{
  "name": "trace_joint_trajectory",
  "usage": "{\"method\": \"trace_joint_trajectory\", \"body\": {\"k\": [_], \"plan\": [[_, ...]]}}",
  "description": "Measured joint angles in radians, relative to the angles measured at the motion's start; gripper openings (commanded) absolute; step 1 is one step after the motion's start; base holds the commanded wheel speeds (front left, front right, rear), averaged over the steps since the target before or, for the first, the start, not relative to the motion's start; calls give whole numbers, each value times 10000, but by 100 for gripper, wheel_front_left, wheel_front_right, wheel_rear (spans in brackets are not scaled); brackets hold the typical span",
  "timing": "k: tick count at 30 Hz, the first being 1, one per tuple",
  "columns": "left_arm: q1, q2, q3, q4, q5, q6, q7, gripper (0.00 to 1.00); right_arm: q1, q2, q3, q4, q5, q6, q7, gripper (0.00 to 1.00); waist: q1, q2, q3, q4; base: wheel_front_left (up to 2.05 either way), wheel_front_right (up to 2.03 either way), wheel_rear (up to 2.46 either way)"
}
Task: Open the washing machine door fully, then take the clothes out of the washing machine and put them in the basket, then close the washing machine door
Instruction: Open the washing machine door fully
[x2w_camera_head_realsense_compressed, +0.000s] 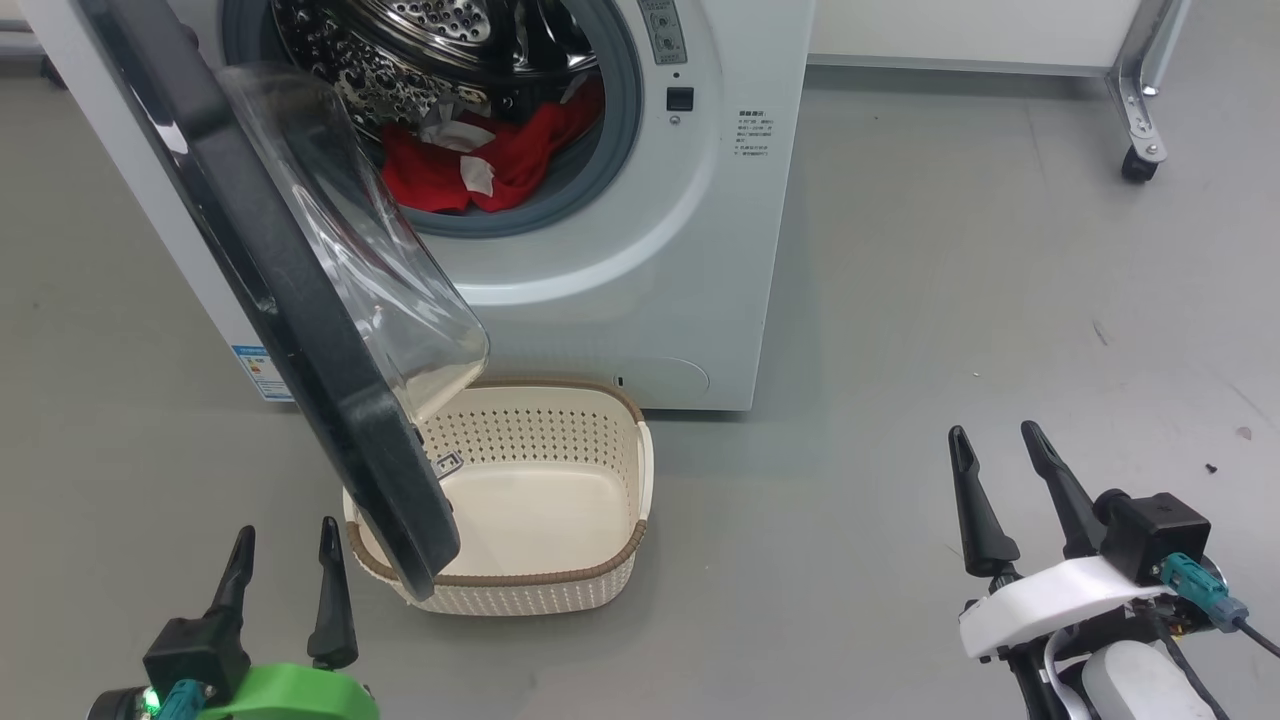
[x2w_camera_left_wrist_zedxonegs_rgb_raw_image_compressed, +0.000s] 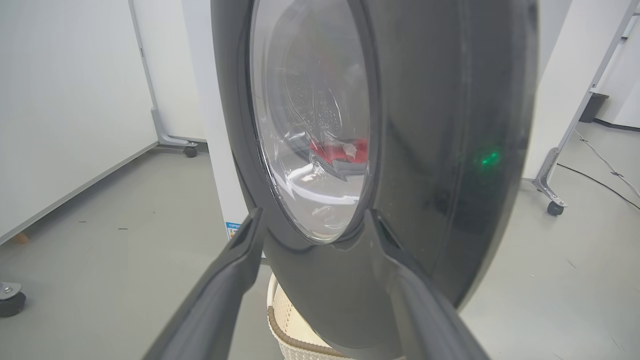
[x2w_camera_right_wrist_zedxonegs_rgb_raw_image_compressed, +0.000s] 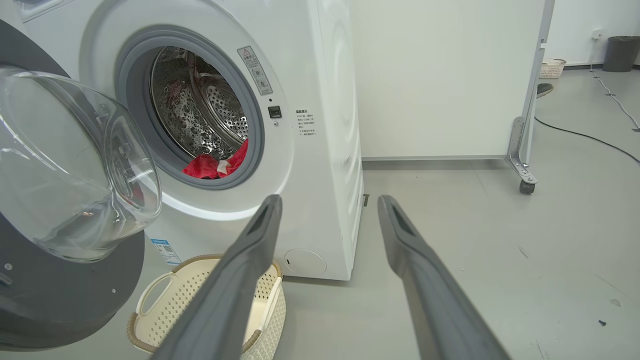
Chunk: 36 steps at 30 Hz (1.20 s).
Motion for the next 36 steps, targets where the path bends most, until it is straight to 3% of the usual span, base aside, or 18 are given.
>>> {"method": "trace_joint_trajectory", "body": {"k": [2, 3, 4, 5, 22, 36], "plan": [[0, 0, 0, 6, 0, -2, 0, 100, 0, 12, -25, 2, -52, 15, 0, 100, 0, 0, -8, 4, 0, 0, 0], [0, -2, -2, 23, 0, -17, 0, 76, 1, 15, -40, 2, -52, 48, 0, 100, 0, 0, -13, 6, 0, 0, 0], [0, -2, -10, 58, 0, -61, 0, 26, 1, 19, -56, 4, -61, 79, 0, 100, 0, 0, -17, 7, 0, 0, 0], [0, -2, -36, 94, 0, -88, 0, 0, 1, 29, -69, 6, -75, 84, 0, 100, 0, 0, -24, 9, 0, 0, 0], [-7, -8, -12, 182, 4, -190, 0, 0, 88, 301, -301, 81, -316, 278, 0, 100, 0, 0, -153, 35, 0, 0, 0], [-767, 121, 499, -970, 284, -263, -2, 0, 193, 566, -384, 169, -502, 487, 0, 100, 0, 0, -344, -2, 0, 0, 0]]}}
